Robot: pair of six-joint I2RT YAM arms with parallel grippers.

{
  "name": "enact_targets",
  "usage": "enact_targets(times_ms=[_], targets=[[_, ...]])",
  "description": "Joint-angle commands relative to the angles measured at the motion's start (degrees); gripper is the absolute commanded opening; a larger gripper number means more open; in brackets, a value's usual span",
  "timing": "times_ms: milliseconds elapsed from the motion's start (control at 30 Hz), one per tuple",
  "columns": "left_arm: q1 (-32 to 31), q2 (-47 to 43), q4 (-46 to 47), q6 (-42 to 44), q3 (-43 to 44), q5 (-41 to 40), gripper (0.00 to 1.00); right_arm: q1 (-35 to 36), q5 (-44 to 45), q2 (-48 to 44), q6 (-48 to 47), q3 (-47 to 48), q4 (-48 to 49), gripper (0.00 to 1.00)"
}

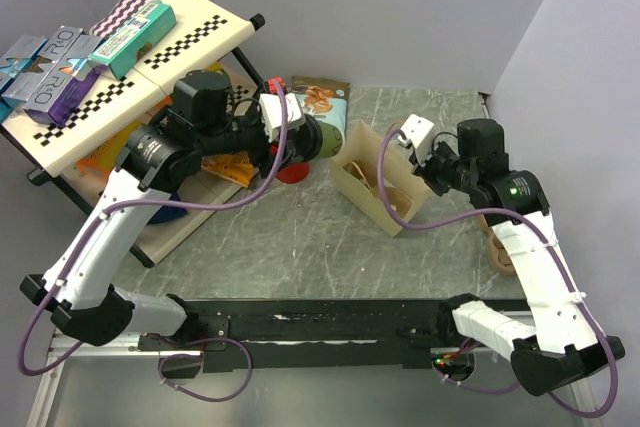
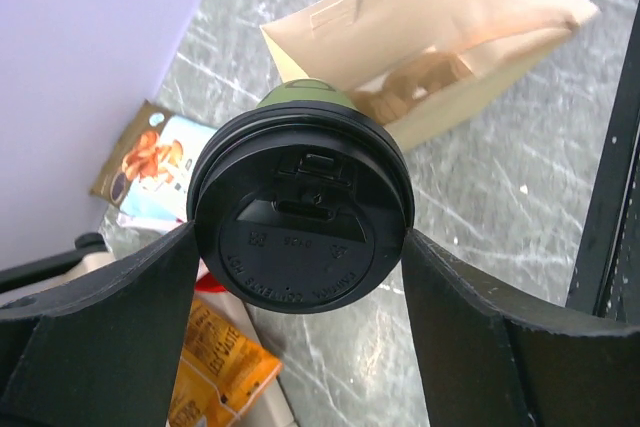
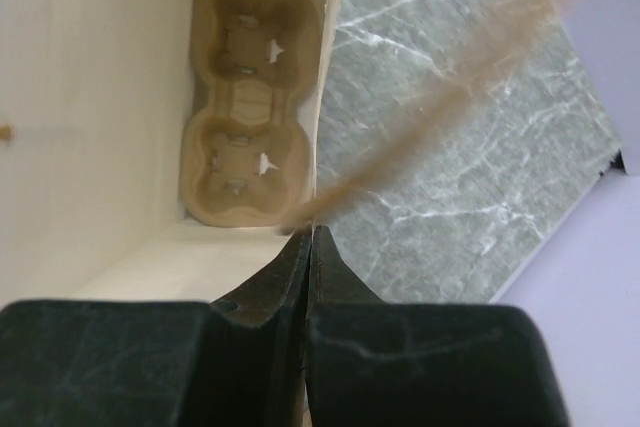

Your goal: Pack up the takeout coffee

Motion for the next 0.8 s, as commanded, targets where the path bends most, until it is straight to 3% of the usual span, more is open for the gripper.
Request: enact_targets(times_ms=[0,400,767], targets=[[0.17,-1.30,5.81,-2.83,3.27,2.30,0.01,0.34,4.23,-1.72,-0.04,0.43,2.52,0.00],[-0.44,-1.83,10.48,-3.63,1.26,16.89,0.01,0.42,4.06,0.30,0.22,3.42,2.00,0.00],[-8.18,1.68,6.09,6.83,-1.47,12.34,0.01,0.43,2.04,0.21,0.66,5.18,0.68,0.00]])
